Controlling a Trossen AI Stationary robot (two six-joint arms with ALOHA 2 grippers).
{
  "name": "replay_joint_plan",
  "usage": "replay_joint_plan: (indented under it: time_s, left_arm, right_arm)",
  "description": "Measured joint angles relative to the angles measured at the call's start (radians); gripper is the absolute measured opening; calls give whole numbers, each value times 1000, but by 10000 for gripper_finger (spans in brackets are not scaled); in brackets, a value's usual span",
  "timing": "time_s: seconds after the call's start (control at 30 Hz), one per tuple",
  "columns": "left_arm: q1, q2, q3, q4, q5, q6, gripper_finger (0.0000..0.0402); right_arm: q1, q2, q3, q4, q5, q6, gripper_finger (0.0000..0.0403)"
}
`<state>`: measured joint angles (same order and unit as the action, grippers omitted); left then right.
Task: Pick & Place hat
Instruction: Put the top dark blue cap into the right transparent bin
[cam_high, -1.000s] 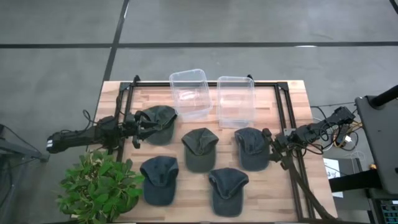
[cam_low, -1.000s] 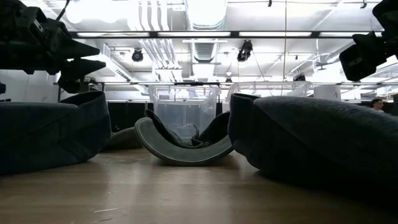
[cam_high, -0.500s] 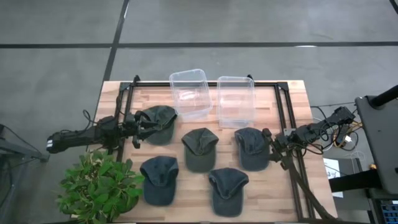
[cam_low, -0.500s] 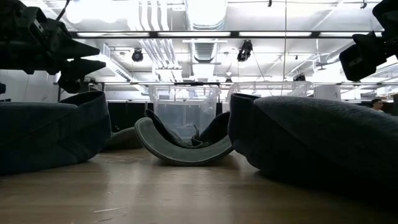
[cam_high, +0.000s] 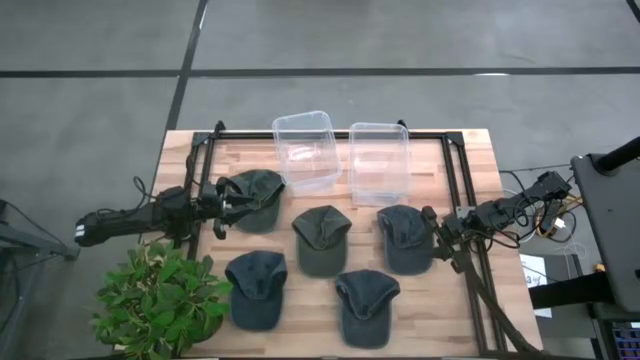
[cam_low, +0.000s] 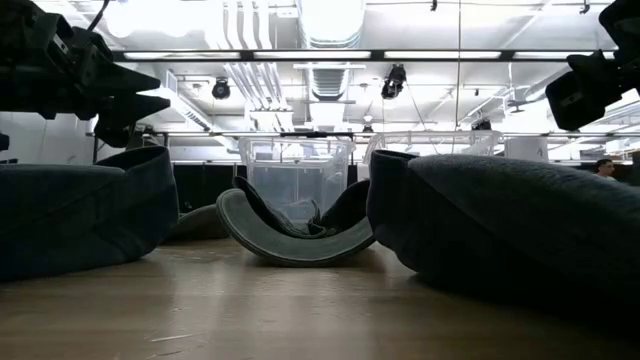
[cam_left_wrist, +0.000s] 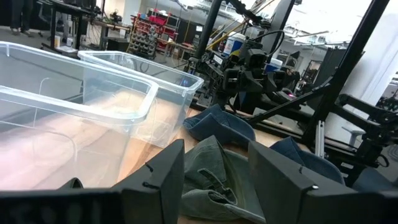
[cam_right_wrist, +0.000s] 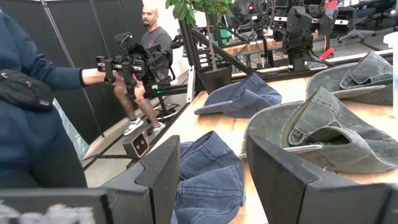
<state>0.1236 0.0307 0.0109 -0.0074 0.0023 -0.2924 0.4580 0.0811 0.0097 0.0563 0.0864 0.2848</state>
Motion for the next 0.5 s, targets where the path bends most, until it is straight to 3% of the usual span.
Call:
replay_joint_plan:
  time_s: [0.5]
  left_arm:
    - [0, 0, 0, 0, 0, 0, 170]
  right_arm:
    - [0, 0, 0, 11, 2, 0, 178]
